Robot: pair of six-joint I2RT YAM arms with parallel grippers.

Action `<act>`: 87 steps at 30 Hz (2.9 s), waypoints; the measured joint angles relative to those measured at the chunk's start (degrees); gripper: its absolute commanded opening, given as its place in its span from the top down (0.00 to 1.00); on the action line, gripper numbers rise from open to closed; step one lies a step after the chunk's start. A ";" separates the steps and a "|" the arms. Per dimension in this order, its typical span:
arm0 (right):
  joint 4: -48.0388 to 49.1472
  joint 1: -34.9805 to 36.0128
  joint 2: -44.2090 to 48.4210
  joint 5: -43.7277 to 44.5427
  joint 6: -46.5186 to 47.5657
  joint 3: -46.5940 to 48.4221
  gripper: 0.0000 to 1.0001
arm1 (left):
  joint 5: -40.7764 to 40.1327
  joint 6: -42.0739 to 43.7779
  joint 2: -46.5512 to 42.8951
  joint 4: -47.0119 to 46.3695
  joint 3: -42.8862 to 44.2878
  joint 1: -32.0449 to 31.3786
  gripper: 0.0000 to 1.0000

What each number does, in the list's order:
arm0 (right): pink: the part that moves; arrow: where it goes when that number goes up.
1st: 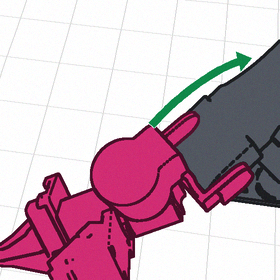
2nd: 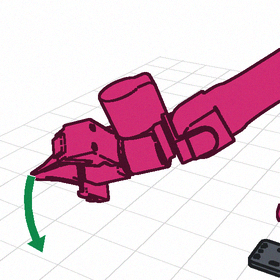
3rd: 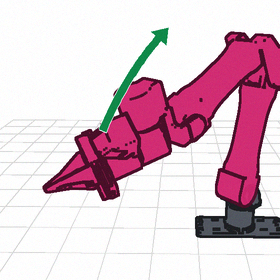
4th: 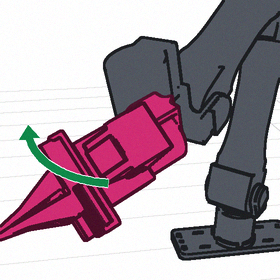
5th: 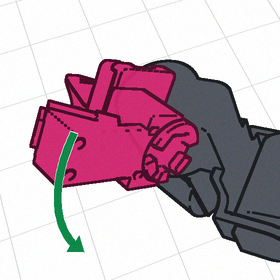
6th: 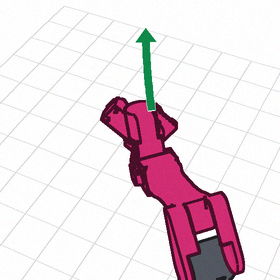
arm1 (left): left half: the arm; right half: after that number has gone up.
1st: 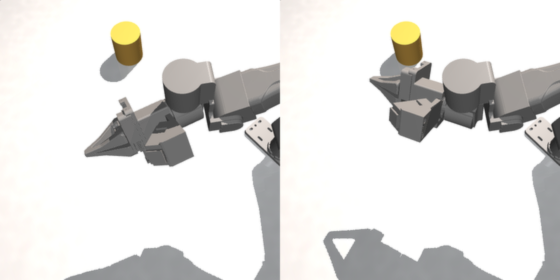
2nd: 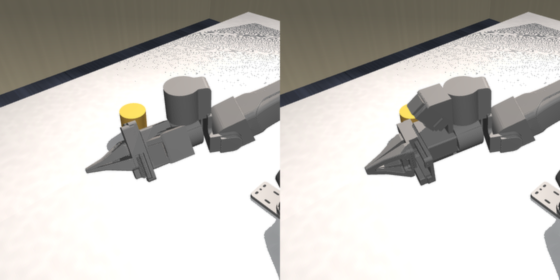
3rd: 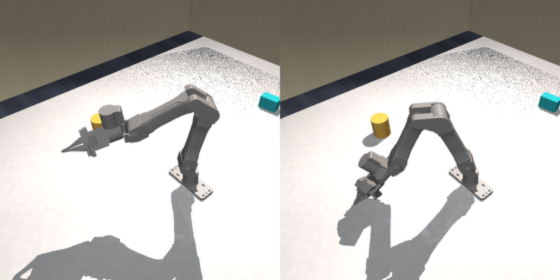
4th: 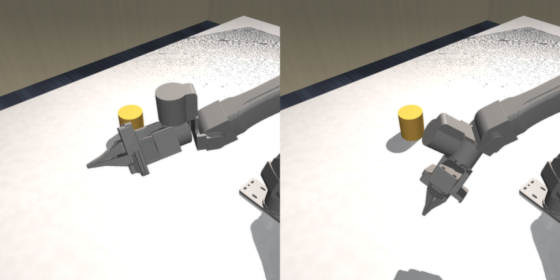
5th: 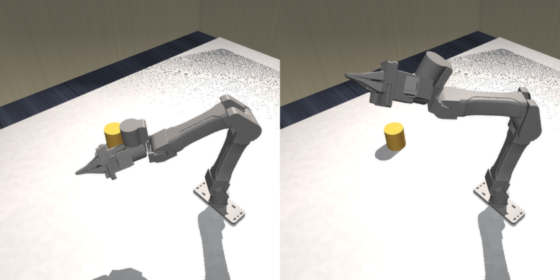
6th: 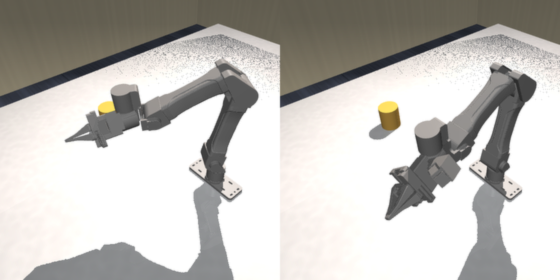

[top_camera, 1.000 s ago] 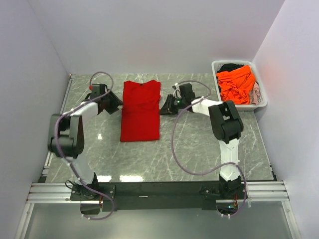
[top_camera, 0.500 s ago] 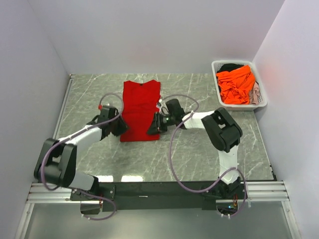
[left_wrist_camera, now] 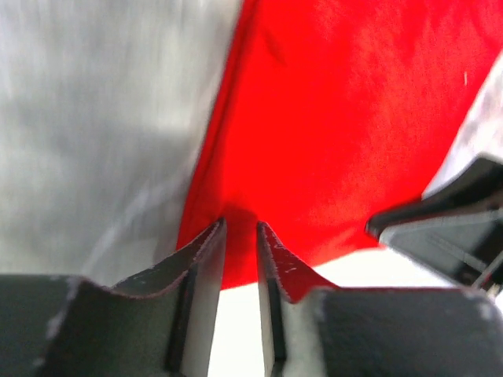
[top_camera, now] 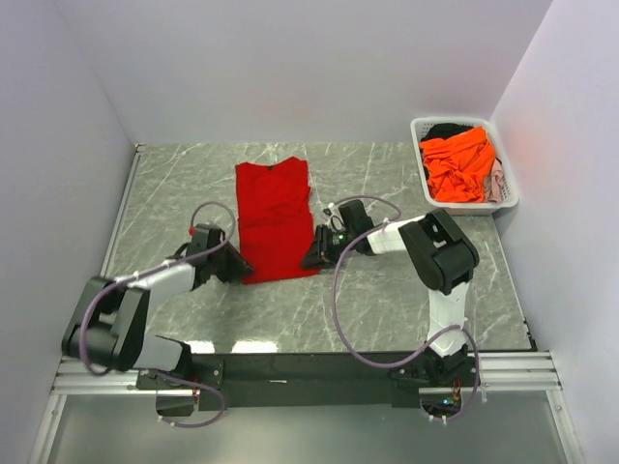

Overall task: Fold and stack the t-shirts
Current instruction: Fold the tshirt

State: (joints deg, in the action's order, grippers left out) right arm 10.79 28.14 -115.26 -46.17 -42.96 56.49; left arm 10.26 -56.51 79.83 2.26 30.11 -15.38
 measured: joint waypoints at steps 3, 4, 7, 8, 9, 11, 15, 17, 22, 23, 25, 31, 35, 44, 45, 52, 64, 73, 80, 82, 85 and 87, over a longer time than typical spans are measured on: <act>-3.82 0.00 2.93 1.09 1.38 -2.10 0.68 | 2.14 -1.51 -6.01 1.40 -4.44 -1.53 0.61; -4.94 0.00 3.63 1.33 1.92 -2.45 0.68 | 2.45 -1.64 -7.93 2.67 -5.35 -2.01 0.59; -10.99 0.00 7.32 4.83 5.03 -3.15 0.67 | 2.75 -1.73 -14.75 9.29 -6.67 -2.95 0.50; -13.46 0.00 8.79 6.54 6.38 -3.21 0.67 | 2.34 -1.62 -16.68 11.02 -6.62 -2.93 0.48; -15.63 -0.02 10.21 8.07 7.58 -3.23 0.67 | 1.55 -1.40 -18.86 12.94 -6.32 -2.93 0.48; -20.17 0.15 13.68 11.45 10.34 -3.21 0.66 | -0.37 -0.83 -21.24 15.54 -4.79 -2.93 0.48; -25.90 1.18 20.17 16.41 13.79 -2.69 0.63 | -4.22 2.10 -19.78 16.46 1.29 -2.93 0.55; -27.06 1.79 22.80 18.25 15.02 -1.84 0.62 | -5.18 4.00 -16.74 15.45 4.52 -2.93 0.61; -27.93 2.36 26.91 21.62 16.79 -1.38 0.61 | -6.12 8.02 -6.67 13.46 10.36 -2.93 0.71; -28.13 2.36 27.08 22.01 17.03 -1.38 0.61 | -6.34 8.87 -4.33 13.33 11.52 -2.93 0.72; -28.33 2.36 27.08 22.75 17.31 -1.55 0.61 | -7.19 9.84 -0.72 13.27 13.27 -2.93 0.73; -28.79 2.36 27.08 23.76 17.79 -3.61 0.61 | -9.97 12.07 8.28 13.57 19.74 -2.60 0.74; -29.09 2.36 27.08 24.70 18.43 -3.80 0.61 | -11.58 12.63 13.60 13.62 24.52 -1.33 0.73; -29.42 2.36 27.08 26.75 18.86 -4.39 0.61 | -13.81 13.77 21.22 16.68 30.84 2.91 0.63; -29.46 2.36 27.08 27.15 18.84 -4.39 0.61 | -14.21 13.99 21.40 17.31 31.61 3.04 0.61; -30.53 2.47 27.21 30.64 18.08 -4.35 0.50 | -17.51 14.36 15.32 21.24 33.40 2.82 0.32; -34.82 8.48 18.97 37.07 16.41 2.43 0.49 | -20.44 5.95 -10.21 29.14 13.88 -9.99 0.15; -38.40 11.52 13.16 41.92 15.04 6.36 0.51 | -18.12 -1.14 -12.48 33.14 6.82 -17.77 0.18; -42.36 14.56 9.99 46.34 14.16 10.62 0.55 | -17.40 -2.97 -8.94 32.89 6.80 -19.74 0.21; -43.30 15.21 9.38 47.12 13.86 11.41 0.58 | -17.35 -3.23 -8.24 33.03 6.80 -19.91 0.22; -44.11 15.76 8.94 47.50 13.20 11.91 0.70 | -17.05 -3.41 -7.91 33.18 6.80 -19.96 0.22; -44.28 16.04 8.87 47.19 12.46 11.91 0.80 | -16.63 -3.67 -7.82 33.16 6.80 -19.98 0.22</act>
State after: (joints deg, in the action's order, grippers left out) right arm -33.50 44.18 -106.39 1.02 -30.50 68.40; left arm -6.37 -60.18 72.01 35.42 36.91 -35.35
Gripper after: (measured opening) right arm 0.291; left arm 0.781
